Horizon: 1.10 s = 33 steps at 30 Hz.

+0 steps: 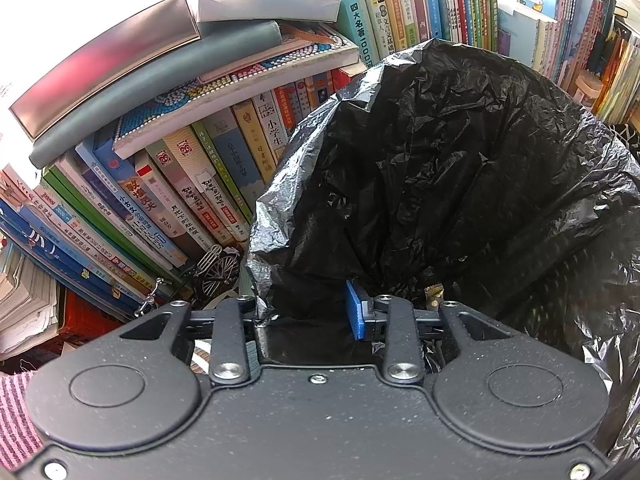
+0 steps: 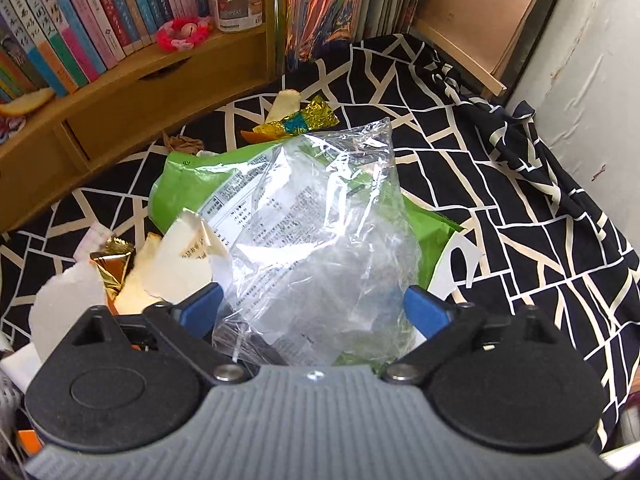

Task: Collect trash
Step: 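Reach the right gripper to the large clear plastic bag and grasp it, then carry the clear plastic bag over the bin and open the right gripper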

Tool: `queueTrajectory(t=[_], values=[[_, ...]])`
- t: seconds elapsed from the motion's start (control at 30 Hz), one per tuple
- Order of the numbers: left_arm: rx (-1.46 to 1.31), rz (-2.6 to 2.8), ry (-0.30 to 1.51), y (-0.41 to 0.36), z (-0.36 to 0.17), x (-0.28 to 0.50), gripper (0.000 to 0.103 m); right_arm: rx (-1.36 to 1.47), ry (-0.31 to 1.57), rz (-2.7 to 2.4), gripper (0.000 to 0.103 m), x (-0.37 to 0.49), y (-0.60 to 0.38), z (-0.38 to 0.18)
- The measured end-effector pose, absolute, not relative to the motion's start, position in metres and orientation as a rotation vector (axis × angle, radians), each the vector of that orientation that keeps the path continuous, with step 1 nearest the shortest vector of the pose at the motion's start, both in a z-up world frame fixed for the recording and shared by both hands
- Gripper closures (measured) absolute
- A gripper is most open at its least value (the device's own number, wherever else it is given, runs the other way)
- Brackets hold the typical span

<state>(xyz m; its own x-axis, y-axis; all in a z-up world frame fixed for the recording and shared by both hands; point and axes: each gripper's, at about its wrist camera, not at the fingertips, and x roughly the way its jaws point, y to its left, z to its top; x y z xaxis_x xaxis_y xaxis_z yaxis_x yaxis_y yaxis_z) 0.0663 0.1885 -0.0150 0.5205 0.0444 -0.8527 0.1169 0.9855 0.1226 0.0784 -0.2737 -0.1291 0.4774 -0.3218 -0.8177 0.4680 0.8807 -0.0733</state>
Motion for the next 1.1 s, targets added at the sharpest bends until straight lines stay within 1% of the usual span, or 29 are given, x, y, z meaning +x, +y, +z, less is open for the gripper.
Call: queueTrajectory(t=[0.13, 0.17, 0.37, 0.7, 0.9, 1.1], values=[[0.172, -0.044, 1.024, 0.188, -0.015, 0.066, 0.072, 0.168, 0.936, -0.462, 0.017, 0.075, -0.271, -0.121], [0.173, -0.044, 1.024, 0.188, -0.015, 0.066, 0.073, 0.166, 0.930, -0.457, 0.018, 0.075, -0.270, -0.118], [0.170, -0.047, 1.025, 0.188, -0.015, 0.066, 0.073, 0.207, 0.843, -0.390, 0.019, 0.067, -0.259, -0.085], [0.176, -0.044, 1.024, 0.188, -0.014, 0.065, 0.073, 0.312, 0.650, -0.176, 0.019, 0.015, -0.235, -0.008], [0.188, -0.039, 1.023, 0.185, -0.014, 0.065, 0.072, 0.316, 0.574, 0.002, 0.019, -0.008, -0.206, 0.034], [0.184, -0.042, 1.025, 0.186, -0.014, 0.065, 0.072, 0.326, 0.515, 0.207, 0.019, -0.014, -0.173, 0.069]])
